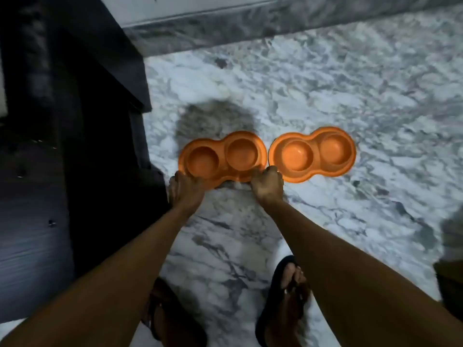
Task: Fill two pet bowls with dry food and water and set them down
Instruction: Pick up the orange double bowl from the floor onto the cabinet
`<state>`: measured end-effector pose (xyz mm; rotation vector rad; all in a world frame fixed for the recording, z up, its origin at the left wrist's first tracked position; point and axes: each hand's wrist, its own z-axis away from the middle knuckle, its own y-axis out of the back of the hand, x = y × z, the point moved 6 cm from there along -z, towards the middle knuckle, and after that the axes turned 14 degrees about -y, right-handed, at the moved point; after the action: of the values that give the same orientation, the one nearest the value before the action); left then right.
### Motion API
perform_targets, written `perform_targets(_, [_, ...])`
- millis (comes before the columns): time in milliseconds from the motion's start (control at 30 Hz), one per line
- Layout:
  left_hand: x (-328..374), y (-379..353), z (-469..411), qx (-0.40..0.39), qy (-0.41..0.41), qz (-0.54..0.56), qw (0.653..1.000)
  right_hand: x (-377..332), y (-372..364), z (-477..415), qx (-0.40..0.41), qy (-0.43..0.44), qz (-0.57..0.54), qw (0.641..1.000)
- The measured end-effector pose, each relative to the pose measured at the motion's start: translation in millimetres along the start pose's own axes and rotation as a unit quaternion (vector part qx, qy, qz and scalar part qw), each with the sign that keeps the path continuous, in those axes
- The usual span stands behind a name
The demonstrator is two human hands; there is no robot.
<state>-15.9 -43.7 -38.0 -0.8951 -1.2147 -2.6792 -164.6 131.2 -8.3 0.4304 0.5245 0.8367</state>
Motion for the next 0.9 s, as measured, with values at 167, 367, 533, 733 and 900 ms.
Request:
perform_targets(167, [-42.9, -23.8, -36.7, 0.058, 0.101, 0.068, 0.991, 16.6, -36.8, -58.8, 0.000, -0.091, -0.073, 0.993])
perform_targets(367, [-55.2, -41.5, -61.0, 0.087, 0.152, 0.129, 0.976, 13.1, -52.7, -90.5, 0.016, -0.118, -0.120, 0.986])
perform_targets(533, [-51.4, -47.6, -60.4, 0.117, 0.159, 0.153, 0.968, 14.4, -53.0, -96.5, 0.032, -0.124, -0.132, 0.983])
perform_targets(733, [-22.9, -20.4, -33.3, 0.140, 0.160, 0.160, 0.964, 9.5, -23.3, -63.4, 0.026, -0.123, -0.172, 0.977])
perform_targets(900, [40.2, 39.2, 18.4, 0.137, 0.166, 0.181, 0.959, -16.7, 46.4, 5.3, 0.026, -0.108, -0.173, 0.979])
